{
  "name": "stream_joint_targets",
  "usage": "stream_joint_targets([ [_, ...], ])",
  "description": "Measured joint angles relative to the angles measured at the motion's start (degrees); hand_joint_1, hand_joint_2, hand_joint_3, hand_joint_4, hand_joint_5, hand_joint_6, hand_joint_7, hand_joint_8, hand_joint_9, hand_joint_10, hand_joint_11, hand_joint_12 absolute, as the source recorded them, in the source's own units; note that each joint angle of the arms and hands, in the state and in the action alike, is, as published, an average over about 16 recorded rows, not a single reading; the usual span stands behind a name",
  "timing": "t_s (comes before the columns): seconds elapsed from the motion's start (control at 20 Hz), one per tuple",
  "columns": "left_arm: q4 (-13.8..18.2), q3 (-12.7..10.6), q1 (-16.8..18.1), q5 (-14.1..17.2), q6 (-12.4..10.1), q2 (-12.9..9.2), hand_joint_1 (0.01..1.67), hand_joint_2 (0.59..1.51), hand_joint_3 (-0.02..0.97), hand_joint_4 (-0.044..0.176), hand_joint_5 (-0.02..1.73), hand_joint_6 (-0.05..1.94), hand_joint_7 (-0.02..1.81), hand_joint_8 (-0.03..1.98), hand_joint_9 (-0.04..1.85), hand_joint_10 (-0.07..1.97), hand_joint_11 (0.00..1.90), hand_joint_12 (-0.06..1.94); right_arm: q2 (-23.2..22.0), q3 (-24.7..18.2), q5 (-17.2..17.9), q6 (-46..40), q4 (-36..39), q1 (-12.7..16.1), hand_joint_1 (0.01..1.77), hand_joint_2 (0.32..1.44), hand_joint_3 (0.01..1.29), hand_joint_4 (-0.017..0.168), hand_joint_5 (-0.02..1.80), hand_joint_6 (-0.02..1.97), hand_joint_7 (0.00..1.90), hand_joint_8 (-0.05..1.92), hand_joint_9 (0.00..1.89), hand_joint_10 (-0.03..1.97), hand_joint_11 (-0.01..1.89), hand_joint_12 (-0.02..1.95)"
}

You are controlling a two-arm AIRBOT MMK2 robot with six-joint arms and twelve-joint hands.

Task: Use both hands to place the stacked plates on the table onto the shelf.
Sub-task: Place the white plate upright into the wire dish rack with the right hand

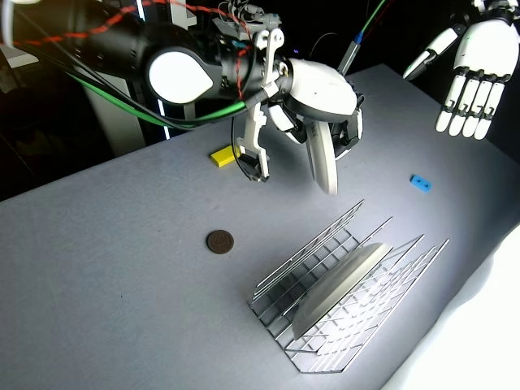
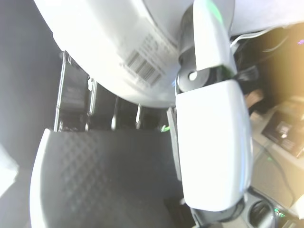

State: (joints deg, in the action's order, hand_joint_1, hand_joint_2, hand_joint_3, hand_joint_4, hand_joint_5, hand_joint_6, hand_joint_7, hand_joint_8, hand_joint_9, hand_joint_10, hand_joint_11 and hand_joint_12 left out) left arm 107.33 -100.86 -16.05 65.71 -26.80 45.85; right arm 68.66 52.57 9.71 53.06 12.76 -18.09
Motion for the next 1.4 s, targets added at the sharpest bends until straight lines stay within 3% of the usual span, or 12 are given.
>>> stream_joint_targets([
  [0.25, 1.0, 0.2, 0.3, 0.7, -1.0, -0.1, 0.02, 1.103, 0.011, 0.006, 0.06, 0.01, 0.06, 0.01, 0.03, -0.05, 0.02, 0.02, -4.5, -1.4, -2.5, -9.4, 1.5, 4.1, 1.23, 0.99, 0.01, 0.024, 1.0, 0.91, 1.09, 0.83, 1.31, 0.05, 0.86, 1.11],
  [0.45, 1.7, 0.5, 0.2, 1.3, -1.6, -0.2, 0.02, 1.108, 0.012, 0.006, 0.06, 0.01, 0.07, 0.01, 0.04, -0.05, 0.02, 0.02, -6.9, -0.7, -2.0, -21.8, 7.6, 6.6, 1.23, 0.99, 0.01, 0.024, 1.0, 0.91, 1.09, 0.83, 1.32, 0.05, 0.86, 1.11],
  [1.0, 3.1, 1.4, -0.1, 2.9, -2.9, -0.4, 0.02, 1.123, 0.012, 0.005, 0.06, 0.01, 0.06, 0.01, 0.03, -0.05, 0.02, 0.02, -9.1, 3.6, -3.9, -53.0, 24.3, 11.6, 1.23, 0.99, 0.01, 0.024, 0.99, 0.91, 1.07, 0.85, 1.32, 0.05, 0.84, 1.13],
  [1.4, 3.6, 1.8, -0.2, 3.2, -2.9, -0.4, 0.02, 1.126, 0.011, 0.006, 0.05, 0.01, 0.05, 0.01, 0.03, -0.05, 0.02, 0.02, -8.9, 6.7, -10.0, -59.6, 24.5, 13.6, 1.22, 0.99, 0.01, 0.025, 0.99, 0.92, 1.07, 0.85, 1.32, 0.05, 0.84, 1.14],
])
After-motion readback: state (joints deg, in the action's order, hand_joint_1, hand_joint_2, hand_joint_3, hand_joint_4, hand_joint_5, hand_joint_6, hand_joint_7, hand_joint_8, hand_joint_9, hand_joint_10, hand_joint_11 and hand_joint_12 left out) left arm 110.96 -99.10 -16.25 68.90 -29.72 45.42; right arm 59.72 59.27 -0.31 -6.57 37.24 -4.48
